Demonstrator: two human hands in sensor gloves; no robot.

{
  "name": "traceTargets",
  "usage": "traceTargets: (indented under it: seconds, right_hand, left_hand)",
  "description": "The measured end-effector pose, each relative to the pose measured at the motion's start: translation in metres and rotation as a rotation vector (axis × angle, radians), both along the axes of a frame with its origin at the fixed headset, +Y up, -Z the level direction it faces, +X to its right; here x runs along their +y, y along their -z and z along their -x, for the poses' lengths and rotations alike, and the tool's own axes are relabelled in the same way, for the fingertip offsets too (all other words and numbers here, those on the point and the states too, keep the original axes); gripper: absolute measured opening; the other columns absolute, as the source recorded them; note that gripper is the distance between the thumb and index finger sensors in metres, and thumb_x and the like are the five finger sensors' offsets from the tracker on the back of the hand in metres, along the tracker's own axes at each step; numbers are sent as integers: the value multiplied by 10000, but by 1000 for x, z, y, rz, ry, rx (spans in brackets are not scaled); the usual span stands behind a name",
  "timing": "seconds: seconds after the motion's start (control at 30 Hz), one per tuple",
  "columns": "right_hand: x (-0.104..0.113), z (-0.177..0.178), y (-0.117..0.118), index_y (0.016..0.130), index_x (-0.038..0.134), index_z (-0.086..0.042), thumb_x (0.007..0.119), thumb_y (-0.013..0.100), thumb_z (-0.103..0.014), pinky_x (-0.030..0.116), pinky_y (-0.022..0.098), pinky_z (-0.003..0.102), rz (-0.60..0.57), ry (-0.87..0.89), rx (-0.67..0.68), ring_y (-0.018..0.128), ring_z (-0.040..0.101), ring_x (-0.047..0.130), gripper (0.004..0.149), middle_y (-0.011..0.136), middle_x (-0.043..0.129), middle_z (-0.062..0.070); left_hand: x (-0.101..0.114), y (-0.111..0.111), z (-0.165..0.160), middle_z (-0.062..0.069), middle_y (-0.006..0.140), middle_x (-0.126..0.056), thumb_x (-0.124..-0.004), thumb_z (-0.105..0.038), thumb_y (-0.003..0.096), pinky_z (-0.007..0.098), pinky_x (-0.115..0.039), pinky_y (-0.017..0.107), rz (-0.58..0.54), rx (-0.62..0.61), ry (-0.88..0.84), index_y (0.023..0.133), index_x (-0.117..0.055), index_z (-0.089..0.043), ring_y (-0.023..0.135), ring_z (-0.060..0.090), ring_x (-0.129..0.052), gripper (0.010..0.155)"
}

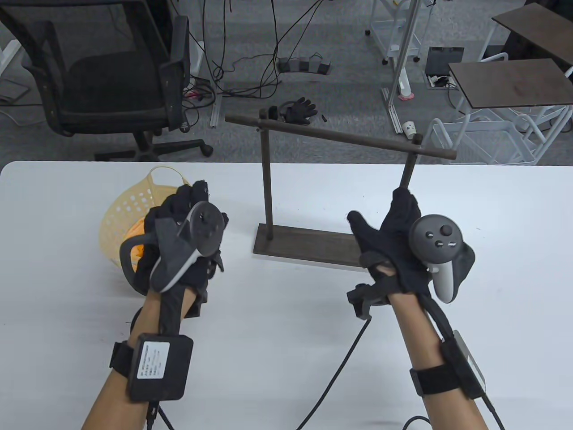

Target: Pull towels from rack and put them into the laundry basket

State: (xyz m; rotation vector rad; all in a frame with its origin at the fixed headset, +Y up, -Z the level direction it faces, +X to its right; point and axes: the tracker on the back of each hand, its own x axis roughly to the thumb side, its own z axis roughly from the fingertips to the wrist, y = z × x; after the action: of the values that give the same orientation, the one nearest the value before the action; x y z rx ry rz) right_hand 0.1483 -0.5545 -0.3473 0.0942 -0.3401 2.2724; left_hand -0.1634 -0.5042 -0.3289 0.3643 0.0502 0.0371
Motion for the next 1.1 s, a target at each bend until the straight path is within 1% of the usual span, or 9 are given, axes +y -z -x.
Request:
traceTargets:
  seconds: [0.17, 0.3, 0.47, 0.53, 0.57, 0.63, 0.7, 0.8, 1.1]
  right_hand:
    - [-36, 35, -23, 1093, 171, -84, 741, 538, -598, 310, 695, 683, -70, -250, 57, 1014, 538, 178, 947, 1116, 134, 236]
    - [-71, 58, -34, 1097, 183, -105, 737, 525, -621, 306, 697, 682, -126, -470, 61, 1018, 529, 171, 949, 1125, 134, 222]
    - [-104, 69, -42, 1089, 158, -91, 719, 519, -644, 286, 697, 692, -127, -599, 65, 1017, 527, 142, 973, 1119, 112, 221]
    - [-112, 70, -42, 1086, 148, -91, 713, 516, -650, 280, 696, 696, -119, -632, 56, 1016, 525, 132, 978, 1118, 99, 215]
    - [-116, 70, -42, 1083, 142, -91, 711, 515, -651, 276, 696, 697, -106, -642, 56, 1016, 524, 128, 980, 1117, 91, 215]
    - [-120, 72, -42, 1079, 124, -95, 697, 519, -660, 257, 696, 701, -57, -672, 75, 1013, 523, 89, 980, 1113, 62, 211]
    - [-124, 74, -42, 1079, 98, -96, 694, 519, -661, 248, 697, 702, -48, -702, 81, 1014, 520, 81, 994, 1112, 49, 208]
    - [-125, 73, -41, 1076, 87, -95, 689, 521, -662, 244, 695, 706, -28, -702, 94, 1011, 522, 71, 996, 1107, 39, 211]
    - [-132, 73, -38, 1073, 72, -92, 673, 527, -668, 243, 694, 706, 25, -720, 121, 1008, 522, 65, 995, 1103, 29, 216]
  left_hand:
    - [-48, -23, -23, 36, 1200, -655, -739, -586, 465, 502, -599, 856, -72, -63, 77, 1147, -557, -294, 1097, 280, -712, 764]
    - [-85, -34, -31, 12, 1210, -633, -727, -598, 464, 498, -594, 860, -95, -56, 171, 1152, -537, -296, 1109, 278, -692, 775]
    - [-128, -36, -38, 12, 1225, -593, -730, -593, 461, 506, -564, 871, -64, -122, 187, 1153, -521, -296, 1129, 282, -650, 782]
    - [-141, -37, -41, 35, 1229, -577, -728, -594, 462, 507, -553, 874, -48, -121, 214, 1155, -510, -296, 1135, 284, -632, 785]
    - [-149, -37, -43, 7, 1231, -574, -728, -594, 461, 506, -552, 874, -51, -117, 223, 1156, -505, -294, 1136, 285, -630, 789]
    - [-159, -37, -45, 28, 1230, -576, -731, -594, 458, 507, -555, 874, -41, -126, 226, 1155, -505, -298, 1136, 284, -631, 790]
    - [-164, -37, -46, 5, 1229, -574, -729, -592, 460, 512, -544, 876, 1, -134, 234, 1154, -503, -297, 1136, 282, -627, 788]
    - [-167, -39, -45, -1, 1222, -596, -728, -598, 457, 510, -560, 871, -1, -120, 276, 1153, -511, -300, 1125, 277, -654, 787]
    - [-168, -34, -44, 2, 1225, -587, -726, -598, 460, 512, -553, 874, 11, -112, 254, 1154, -509, -300, 1128, 274, -648, 786]
